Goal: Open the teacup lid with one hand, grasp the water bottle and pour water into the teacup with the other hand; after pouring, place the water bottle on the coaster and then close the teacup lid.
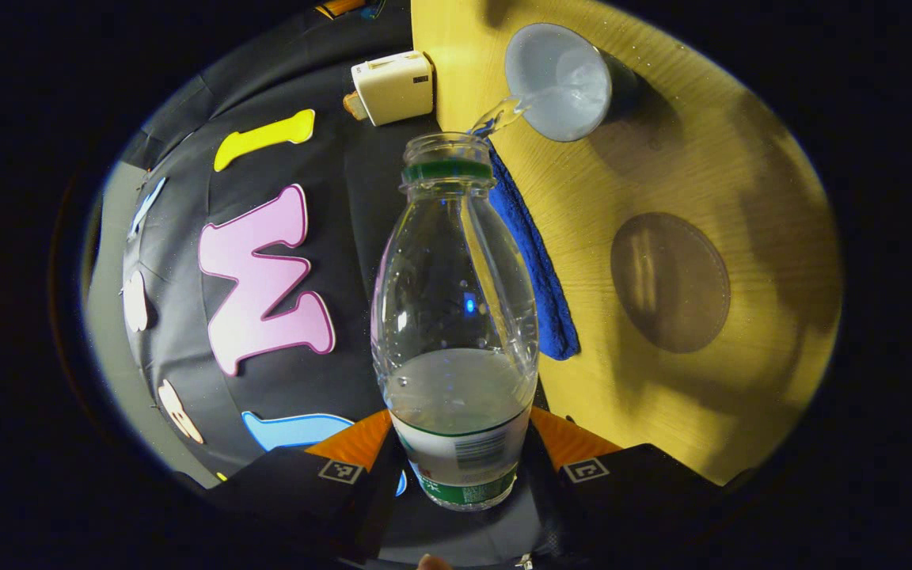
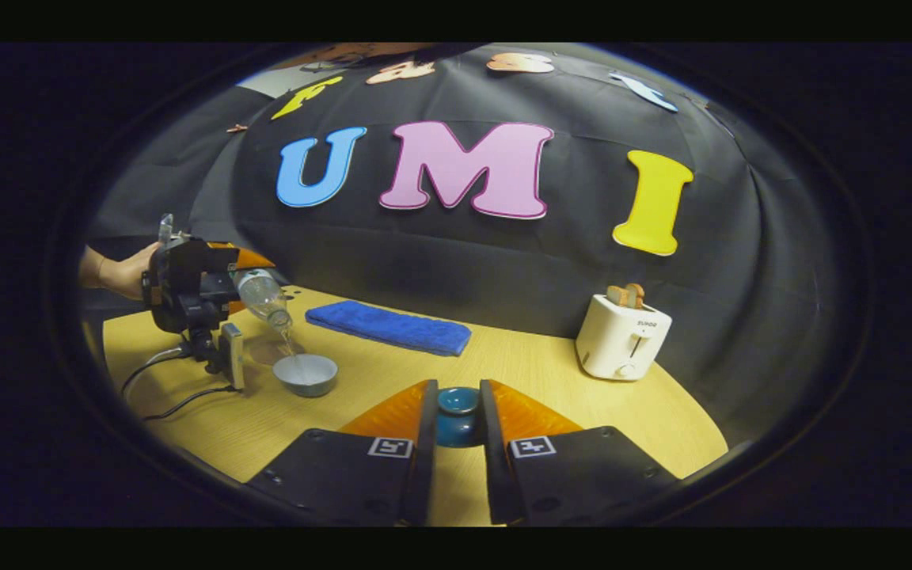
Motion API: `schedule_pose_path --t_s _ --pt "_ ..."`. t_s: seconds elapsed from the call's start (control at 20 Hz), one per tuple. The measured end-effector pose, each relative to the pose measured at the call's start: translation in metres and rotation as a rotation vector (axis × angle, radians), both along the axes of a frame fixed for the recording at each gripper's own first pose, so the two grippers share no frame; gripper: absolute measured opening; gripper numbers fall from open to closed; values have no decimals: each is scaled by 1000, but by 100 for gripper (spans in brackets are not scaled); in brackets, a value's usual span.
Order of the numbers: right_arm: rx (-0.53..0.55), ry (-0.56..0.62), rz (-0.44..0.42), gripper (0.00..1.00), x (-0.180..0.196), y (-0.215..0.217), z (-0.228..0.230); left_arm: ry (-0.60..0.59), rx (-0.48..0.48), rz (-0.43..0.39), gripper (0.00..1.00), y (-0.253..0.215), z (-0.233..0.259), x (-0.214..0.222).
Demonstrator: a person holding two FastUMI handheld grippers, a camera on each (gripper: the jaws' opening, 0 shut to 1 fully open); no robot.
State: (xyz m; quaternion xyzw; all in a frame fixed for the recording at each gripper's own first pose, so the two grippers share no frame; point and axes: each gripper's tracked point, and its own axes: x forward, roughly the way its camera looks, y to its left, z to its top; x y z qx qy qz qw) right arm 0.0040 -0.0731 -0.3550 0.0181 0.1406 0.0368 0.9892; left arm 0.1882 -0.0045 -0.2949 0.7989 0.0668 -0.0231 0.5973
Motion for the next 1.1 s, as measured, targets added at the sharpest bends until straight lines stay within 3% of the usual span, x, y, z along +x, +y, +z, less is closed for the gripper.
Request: schedule_pose_path --t_s 0.25,0.35,0.5,0.85,0.9,1.1 --pt "-18 -11 6 25 -1 1 4 -58 51 -49 76 -5 17 8" --pt "-23 -14 8 34 -1 1 5 -73 65 -61 76 -4 20 10" --pt "-19 -16 6 25 -1 2 6 -79 86 -82 76 -6 26 12" --pt "-15 -24 3 25 -2 1 9 -123 166 -165 76 -18 38 21" --pt "-17 -25 3 34 -3 1 10 -131 172 -175 76 -19 41 22" --pt "-31 -28 5 25 -5 -2 12 -167 196 -227 76 -29 52 31"
